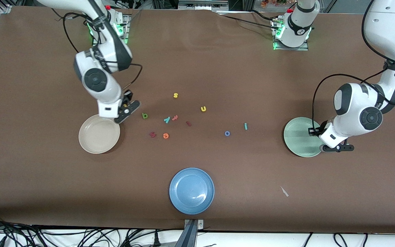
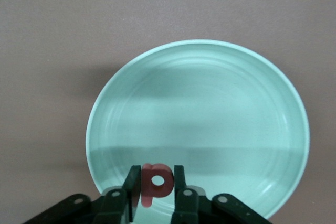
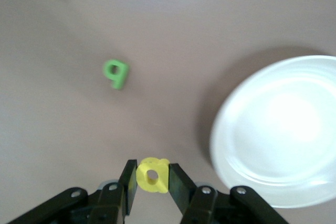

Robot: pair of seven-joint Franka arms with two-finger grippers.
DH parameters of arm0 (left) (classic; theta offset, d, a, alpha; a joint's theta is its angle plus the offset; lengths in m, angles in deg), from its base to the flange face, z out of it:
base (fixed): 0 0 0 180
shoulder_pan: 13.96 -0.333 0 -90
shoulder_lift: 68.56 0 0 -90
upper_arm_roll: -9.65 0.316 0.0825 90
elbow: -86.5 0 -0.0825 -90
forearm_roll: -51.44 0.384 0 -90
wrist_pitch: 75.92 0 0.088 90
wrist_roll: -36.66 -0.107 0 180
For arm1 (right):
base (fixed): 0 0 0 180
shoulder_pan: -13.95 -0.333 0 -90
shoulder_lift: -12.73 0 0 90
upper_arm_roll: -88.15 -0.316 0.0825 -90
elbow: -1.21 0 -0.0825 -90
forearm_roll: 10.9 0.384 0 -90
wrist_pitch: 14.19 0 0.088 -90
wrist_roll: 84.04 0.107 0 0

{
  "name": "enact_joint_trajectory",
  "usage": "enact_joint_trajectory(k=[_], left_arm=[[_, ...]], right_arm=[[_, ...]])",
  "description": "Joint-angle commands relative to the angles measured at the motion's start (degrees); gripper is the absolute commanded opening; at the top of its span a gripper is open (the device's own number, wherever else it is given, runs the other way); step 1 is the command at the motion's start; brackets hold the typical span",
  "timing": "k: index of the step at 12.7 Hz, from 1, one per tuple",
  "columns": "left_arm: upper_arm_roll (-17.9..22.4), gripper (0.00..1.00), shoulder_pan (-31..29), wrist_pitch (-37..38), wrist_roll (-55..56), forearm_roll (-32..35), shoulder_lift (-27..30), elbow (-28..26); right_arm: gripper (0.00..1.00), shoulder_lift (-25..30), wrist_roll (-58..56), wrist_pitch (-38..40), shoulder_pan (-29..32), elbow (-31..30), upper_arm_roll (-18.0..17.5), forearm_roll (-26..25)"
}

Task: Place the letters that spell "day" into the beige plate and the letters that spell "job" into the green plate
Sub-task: 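Drop the a on the beige plate while the left gripper drops p on green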

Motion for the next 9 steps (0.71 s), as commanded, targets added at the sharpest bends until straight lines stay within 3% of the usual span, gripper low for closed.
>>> enact_joint_trajectory(k=[1, 2, 4, 5, 6, 8, 9], left_arm=[[-0.63, 0.88, -0.35, 0.55, -0.68, 1.07, -0.73, 1.85], [-0.72, 1.0, -0.35, 0.55, -0.16, 0.89, -0.38, 2.03], [-2.03, 1.0, 0.61, 2.21, 4.03, -2.34, 0.58, 3.34], [-4.83, 1.0, 0.53, 2.83, 8.16, -4.54, 0.77, 4.13], [-7.64, 1.0, 0.62, 3.19, 13.68, -4.73, 0.94, 4.4], [-13.27, 0.98, 1.75, 3.19, 26.33, -4.56, 0.59, 4.49], [-13.64, 0.97, 4.46, 3.19, 31.0, -4.56, 0.42, 4.4]], right_arm=[[0.12, -3.26, -10.34, 1.94, 4.87, 4.96, 0.99, 0.53], [0.12, -4.14, -13.94, 2.55, 7.07, 6.37, 0.99, 0.53], [0.14, -5.9, -19.4, 2.56, 10.33, 7.7, 0.99, 0.53], [0.22, -6.25, -19.68, 2.38, 10.52, 7.62, 0.99, 0.62], [0.54, -6.17, -19.69, 2.47, 10.52, 7.7, 0.99, 0.79], [0.63, -6.17, -19.42, 2.3, 10.52, 7.79, 0.99, 1.05], [0.63, -6.17, -19.34, 2.29, 10.43, 7.79, 0.99, 1.06]])
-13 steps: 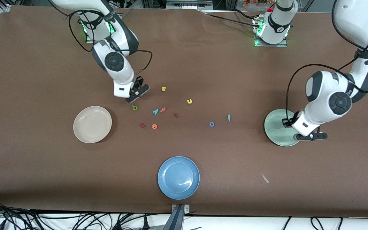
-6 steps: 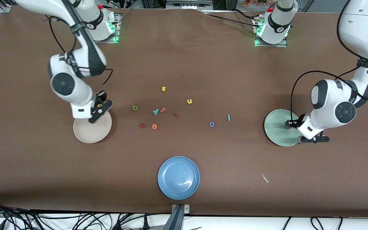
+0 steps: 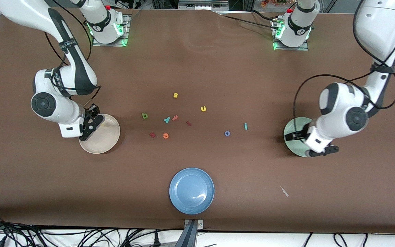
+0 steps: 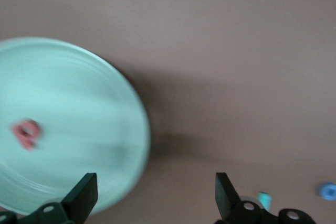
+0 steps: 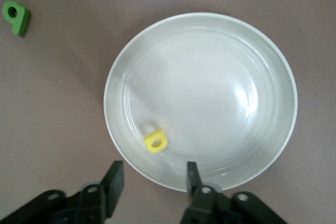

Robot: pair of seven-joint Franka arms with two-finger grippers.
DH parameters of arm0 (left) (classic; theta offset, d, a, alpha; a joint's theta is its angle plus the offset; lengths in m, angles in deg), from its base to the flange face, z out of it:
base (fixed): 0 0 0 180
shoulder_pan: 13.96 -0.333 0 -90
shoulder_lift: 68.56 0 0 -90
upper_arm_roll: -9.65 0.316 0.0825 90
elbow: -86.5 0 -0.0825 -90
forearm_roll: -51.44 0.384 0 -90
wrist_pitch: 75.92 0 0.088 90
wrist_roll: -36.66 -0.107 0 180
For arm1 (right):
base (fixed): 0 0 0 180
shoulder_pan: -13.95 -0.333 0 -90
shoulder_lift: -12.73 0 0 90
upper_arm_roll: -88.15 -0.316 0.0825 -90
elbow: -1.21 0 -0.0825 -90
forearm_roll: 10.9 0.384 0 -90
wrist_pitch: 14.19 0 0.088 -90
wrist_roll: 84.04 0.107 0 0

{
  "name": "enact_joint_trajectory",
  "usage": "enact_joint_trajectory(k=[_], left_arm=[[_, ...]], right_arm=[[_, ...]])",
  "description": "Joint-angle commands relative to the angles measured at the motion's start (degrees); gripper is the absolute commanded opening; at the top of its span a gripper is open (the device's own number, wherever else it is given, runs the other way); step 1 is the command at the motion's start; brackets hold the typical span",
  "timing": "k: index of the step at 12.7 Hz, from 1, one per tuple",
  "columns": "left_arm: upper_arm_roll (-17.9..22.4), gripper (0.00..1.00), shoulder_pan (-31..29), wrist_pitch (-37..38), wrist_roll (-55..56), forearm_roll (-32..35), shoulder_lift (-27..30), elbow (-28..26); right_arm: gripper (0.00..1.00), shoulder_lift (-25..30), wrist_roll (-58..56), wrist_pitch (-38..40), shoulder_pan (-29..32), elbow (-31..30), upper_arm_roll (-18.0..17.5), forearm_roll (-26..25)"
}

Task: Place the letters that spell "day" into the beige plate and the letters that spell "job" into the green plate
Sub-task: 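Drop the a on the beige plate while the left gripper drops p on green, then grasp the cyan l with the left gripper while the right gripper reaches the q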

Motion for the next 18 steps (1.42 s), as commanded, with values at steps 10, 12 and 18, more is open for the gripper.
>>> enact_joint_trajectory(k=[10, 12, 18], left_arm=[[-0.5, 0.67, 13.3, -5.33, 22.9, 0.17, -7.67, -0.12], [-0.58, 0.66, 13.57, -5.34, 25.08, 3.15, -8.47, -0.12], [-0.67, 0.26, 13.92, -5.16, 25.72, 6.16, -9.61, -0.12]], right_arm=[[0.64, -2.42, 23.0, -3.14, -3.89, 0.79, -6.56, 6.63], [0.74, -4.35, 25.29, -7.89, -4.15, 0.0, -7.52, 6.63], [0.75, -8.49, 33.39, -17.39, -8.37, -2.02, -8.59, 6.46]])
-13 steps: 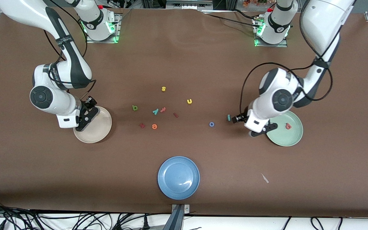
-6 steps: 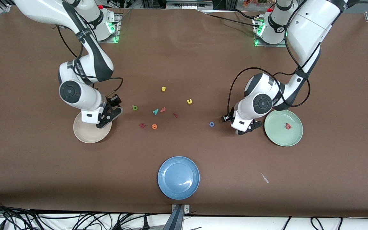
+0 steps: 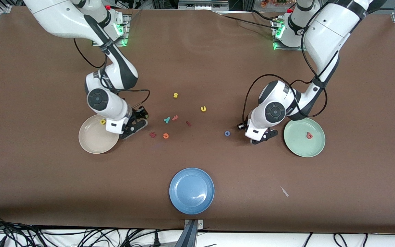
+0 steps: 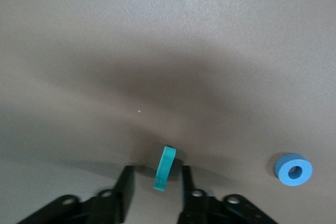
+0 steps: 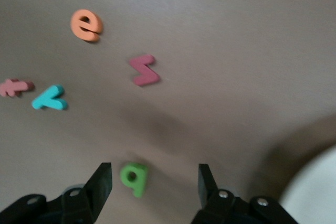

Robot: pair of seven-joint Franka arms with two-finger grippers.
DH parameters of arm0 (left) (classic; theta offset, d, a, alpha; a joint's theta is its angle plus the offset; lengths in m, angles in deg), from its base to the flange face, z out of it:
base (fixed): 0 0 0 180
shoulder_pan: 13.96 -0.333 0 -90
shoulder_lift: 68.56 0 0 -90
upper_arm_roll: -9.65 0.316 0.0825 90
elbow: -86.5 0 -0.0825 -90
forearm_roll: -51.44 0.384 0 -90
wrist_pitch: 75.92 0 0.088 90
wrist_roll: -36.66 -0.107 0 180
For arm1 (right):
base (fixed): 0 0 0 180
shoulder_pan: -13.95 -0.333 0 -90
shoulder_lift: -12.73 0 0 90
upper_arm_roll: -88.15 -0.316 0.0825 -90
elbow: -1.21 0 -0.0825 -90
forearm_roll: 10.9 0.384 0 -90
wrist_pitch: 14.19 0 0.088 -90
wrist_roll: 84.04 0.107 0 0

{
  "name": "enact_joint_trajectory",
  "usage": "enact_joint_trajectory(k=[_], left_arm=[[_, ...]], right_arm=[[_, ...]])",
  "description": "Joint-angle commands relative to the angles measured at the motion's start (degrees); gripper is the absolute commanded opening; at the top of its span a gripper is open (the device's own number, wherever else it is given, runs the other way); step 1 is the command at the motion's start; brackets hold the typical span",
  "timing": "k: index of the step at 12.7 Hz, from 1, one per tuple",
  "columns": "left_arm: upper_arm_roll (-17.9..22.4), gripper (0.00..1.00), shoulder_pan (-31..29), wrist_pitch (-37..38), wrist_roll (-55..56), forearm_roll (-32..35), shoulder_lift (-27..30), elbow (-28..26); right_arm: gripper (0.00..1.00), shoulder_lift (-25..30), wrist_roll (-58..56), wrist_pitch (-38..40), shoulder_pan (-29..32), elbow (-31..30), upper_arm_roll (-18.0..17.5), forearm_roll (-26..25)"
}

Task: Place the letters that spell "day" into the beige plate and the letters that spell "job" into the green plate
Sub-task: 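Grasp the cyan l with the left gripper while the right gripper reaches the q, then release the l on the green plate while the right gripper grasps the green q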

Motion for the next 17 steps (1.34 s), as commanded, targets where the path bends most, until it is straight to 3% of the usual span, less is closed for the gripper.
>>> enact_joint_trajectory(k=[1, 3, 7, 10, 15, 17], left_arm=[[0.43, 0.16, 0.56, -0.15, 0.81, 2.24, -0.04, 0.35], [0.43, 0.0, 0.39, 0.2, 0.46, 2.33, 0.05, 0.35], [0.34, 0.0, -2.94, 1.25, -3.49, 2.24, 3.81, 0.44], [0.07, 0.0, -8.82, 9.76, -13.65, 1.28, 10.05, 0.62], [0.43, 0.0, -21.21, 12.33, -34.23, 2.07, 9.28, 0.35], [0.69, 0.0, -22.9, 11.81, -37.76, 2.42, 6.66, 0.35]], right_arm=[[0.75, -0.85, 1.66, -5.44, -1.17, -3.0, -0.14, 0.69], [0.75, -1.03, 1.57, -10.38, -1.61, -6.87, 0.12, 0.17], [0.75, 0.11, 1.66, -10.57, -1.61, -9.61, 0.21, -0.01], [0.69, 0.55, 1.75, -10.66, -1.61, -10.58, 0.21, -0.01], [0.69, 3.28, 1.49, -9.34, -1.61, -11.29, 0.21, -0.01], [0.69, 3.37, 1.49, -9.25, -1.61, -11.29, 0.12, -0.01]])
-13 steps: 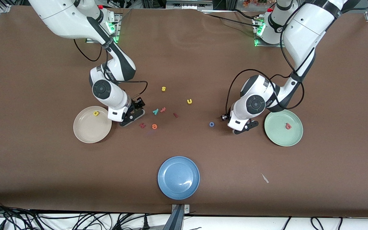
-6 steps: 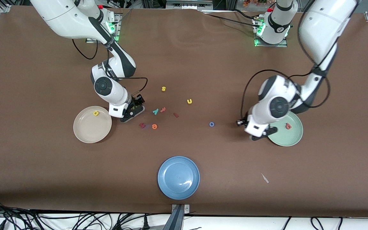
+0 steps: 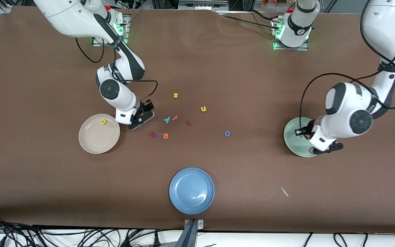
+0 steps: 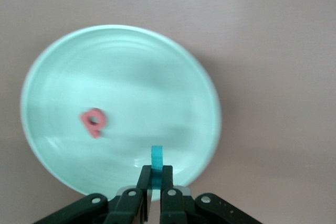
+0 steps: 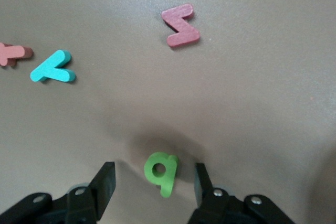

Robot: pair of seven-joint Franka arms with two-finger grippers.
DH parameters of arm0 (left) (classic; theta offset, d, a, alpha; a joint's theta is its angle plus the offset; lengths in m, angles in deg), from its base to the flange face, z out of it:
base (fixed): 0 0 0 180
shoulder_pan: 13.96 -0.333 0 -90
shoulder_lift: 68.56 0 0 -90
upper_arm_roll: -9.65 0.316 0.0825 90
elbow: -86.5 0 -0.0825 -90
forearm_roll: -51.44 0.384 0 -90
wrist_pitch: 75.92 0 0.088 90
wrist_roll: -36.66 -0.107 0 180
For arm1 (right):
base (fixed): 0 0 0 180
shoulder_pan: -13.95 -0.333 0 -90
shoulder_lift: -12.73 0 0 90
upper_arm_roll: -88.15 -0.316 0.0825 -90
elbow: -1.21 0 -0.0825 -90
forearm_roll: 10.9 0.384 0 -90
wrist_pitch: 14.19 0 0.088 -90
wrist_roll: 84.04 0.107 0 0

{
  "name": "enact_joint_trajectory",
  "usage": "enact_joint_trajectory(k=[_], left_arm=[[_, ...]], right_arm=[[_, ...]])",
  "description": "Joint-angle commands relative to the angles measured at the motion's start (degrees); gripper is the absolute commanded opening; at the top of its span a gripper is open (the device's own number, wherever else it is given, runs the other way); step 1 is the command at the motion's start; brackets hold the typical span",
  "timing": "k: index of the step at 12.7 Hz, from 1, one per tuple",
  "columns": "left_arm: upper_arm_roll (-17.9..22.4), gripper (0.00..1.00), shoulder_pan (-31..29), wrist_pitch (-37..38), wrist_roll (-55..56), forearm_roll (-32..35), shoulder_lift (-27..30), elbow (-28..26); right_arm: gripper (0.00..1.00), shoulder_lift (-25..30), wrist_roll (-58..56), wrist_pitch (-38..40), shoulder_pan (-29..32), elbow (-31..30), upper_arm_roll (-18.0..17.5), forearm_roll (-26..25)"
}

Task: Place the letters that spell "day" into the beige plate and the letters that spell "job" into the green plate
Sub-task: 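Release the l on the green plate while the right gripper grasps the green q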

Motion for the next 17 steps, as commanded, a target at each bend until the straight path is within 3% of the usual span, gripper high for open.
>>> enact_joint_trajectory(k=[1, 2, 3, 4, 5, 6, 9, 12, 14, 17], left_arm=[[-0.64, 0.0, -2.12, -0.43, -3.3, 4.03, -3.23, -0.08], [-0.64, 0.05, -2.31, -0.44, -3.31, 5.35, -4.2, 0.0], [-0.64, 0.22, -2.31, -0.52, -3.31, 5.37, -4.56, 0.01], [-0.64, 0.29, -2.4, -0.52, -3.31, 5.37, -4.48, 0.01], [-0.73, 0.55, -2.4, -0.52, -3.22, 5.37, -4.21, 0.18], [-0.73, 1.0, -2.4, -0.44, -2.61, 5.02, -4.04, 0.27], [-2.91, 1.0, -1.61, 0.18, 3.15, 4.4, -3.16, 3.42], [-8.88, 1.0, -0.21, 0.09, 19.75, 4.4, -3.24, 4.05], [-9.34, 1.0, 4.34, -0.43, 30.21, 4.4, -3.68, 4.66], [-9.25, 1.0, 11.21, -0.52, 47.08, 4.49, -8.76, 10.7]], right_arm=[[0.69, 1.67, 0.23, 0.17, 0.02, -1.72, 0.05, -0.06], [0.65, 1.67, 0.32, 0.17, -0.07, -1.72, -0.04, -0.06], [0.61, 1.5, 0.41, 0.08, -0.16, -1.72, -0.04, -0.06], [0.58, 1.32, 0.32, -0.09, -0.16, -1.72, 0.05, -0.14], [0.54, 1.23, 0.41, -0.18, -0.25, -1.72, 0.05, -0.14], [0.5, 1.15, 0.32, -0.35, -0.51, -1.55, -0.04, -0.14], [0.46, 1.06, 0.32, -0.44, -0.86, -1.29, 0.05, -0.14], [0.29, 0.97, 0.32, -0.44, -0.86, -1.29, 0.05, -0.14], [0.22, 0.97, 0.14, -0.44, -0.86, -1.2, 0.05, -0.14], [0.17, 1.84, -1.52, 2.35, -0.42, 0.29, 1.01, -0.14]])
